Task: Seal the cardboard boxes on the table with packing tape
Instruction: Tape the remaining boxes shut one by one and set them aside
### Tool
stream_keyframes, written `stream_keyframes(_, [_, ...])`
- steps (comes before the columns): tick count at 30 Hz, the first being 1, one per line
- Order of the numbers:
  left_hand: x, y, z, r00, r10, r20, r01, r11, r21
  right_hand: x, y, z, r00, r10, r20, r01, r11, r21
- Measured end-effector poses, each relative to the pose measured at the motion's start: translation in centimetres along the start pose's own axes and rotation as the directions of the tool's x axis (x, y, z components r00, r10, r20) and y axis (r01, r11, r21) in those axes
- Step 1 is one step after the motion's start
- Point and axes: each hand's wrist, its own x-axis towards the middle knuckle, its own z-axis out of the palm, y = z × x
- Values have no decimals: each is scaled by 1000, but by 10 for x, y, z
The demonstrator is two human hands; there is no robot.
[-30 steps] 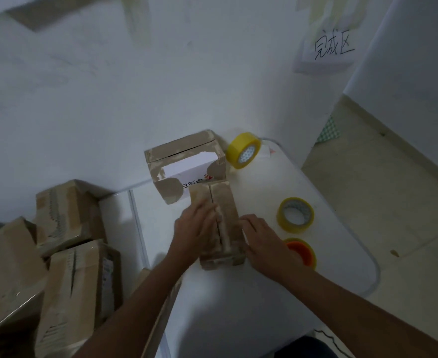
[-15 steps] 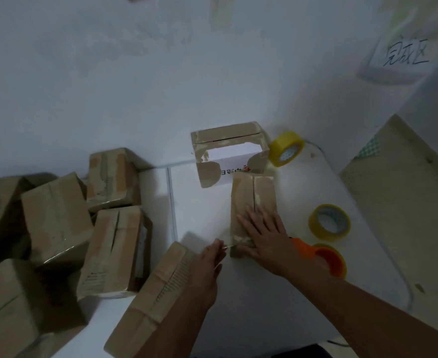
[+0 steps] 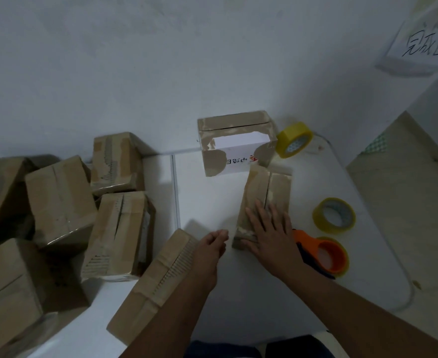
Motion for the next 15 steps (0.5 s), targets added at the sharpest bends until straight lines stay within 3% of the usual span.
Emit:
stream_keyframes(6, [7, -6, 1, 987, 163, -12, -158, 969, 190, -2, -3, 1, 1000, 2, 8, -2, 999, -39])
stream_keyframes(15, [22, -10, 7, 983, 181, 41, -185, 957, 224, 0, 0, 1, 1000, -7, -14, 7, 1000, -14])
